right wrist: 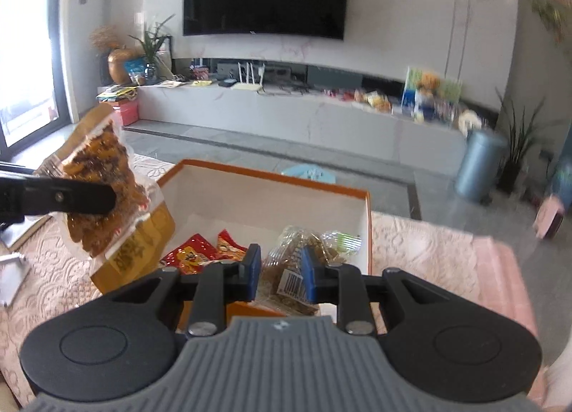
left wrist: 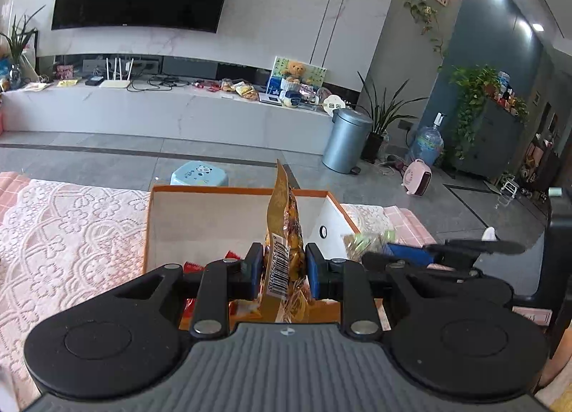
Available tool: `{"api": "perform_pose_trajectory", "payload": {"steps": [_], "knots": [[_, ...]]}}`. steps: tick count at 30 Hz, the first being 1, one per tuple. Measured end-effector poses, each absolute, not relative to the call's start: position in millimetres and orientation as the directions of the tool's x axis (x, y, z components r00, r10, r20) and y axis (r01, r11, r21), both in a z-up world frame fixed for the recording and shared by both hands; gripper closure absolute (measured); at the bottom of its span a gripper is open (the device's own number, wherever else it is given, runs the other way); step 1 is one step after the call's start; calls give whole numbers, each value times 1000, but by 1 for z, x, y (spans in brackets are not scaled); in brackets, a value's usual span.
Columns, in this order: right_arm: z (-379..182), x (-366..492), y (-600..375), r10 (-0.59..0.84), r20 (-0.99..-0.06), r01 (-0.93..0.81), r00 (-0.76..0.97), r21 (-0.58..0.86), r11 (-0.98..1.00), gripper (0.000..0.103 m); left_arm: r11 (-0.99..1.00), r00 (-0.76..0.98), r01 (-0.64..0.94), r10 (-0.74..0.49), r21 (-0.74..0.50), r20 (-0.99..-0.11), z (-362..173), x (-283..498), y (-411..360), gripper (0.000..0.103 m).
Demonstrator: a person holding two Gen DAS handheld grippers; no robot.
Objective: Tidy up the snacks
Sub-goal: 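Carry both packs over the orange box and open both tools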
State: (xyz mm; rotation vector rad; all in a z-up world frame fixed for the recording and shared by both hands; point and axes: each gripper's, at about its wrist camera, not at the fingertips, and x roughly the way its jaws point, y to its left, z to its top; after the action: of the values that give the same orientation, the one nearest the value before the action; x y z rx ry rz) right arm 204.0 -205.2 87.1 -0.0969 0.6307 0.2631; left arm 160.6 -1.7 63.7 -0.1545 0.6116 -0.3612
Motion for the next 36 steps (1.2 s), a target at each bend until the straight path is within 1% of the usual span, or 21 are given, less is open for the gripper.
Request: {"api": "perform_pose_trajectory", "payload": {"steps": [7,10,14,18,22,26,30,36], "knots": [[64,258,-213,250,-674,-285,695,61,957,81,922,728,294,-387,-252,-565,47,203,-25,75],[50,281,-208,243,-730,-320,639,35,947,81,914,689,302,-405,-271,-601,30,219,-33,75],[29,301,-206,221,-791,-353,571,7,936,81,921,654,313,-385,-230,-651,10,232,-46,76],[16,315,-205,214,-815,-388,538,-15,921,81,910,609,312,-412,-273,-678,-6,245,-45,75],[5,323,-201,196,-829,-415,524,-47,909,81,913,581,312,-403,-264,-707,-17,248,-45,76],[-1,324,-195,178,-842,-450,509,-85,889,81,909,540,307,-409,-280,-736,-25,251,-43,76],[-2,322,-190,167,-850,-469,499,-103,877,81,918,522,308,-382,-249,-763,-27,249,-49,76],[-2,328,-186,137,-866,-470,481,-122,874,80,920,502,300,-378,-253,-778,-22,253,-48,75]]}}
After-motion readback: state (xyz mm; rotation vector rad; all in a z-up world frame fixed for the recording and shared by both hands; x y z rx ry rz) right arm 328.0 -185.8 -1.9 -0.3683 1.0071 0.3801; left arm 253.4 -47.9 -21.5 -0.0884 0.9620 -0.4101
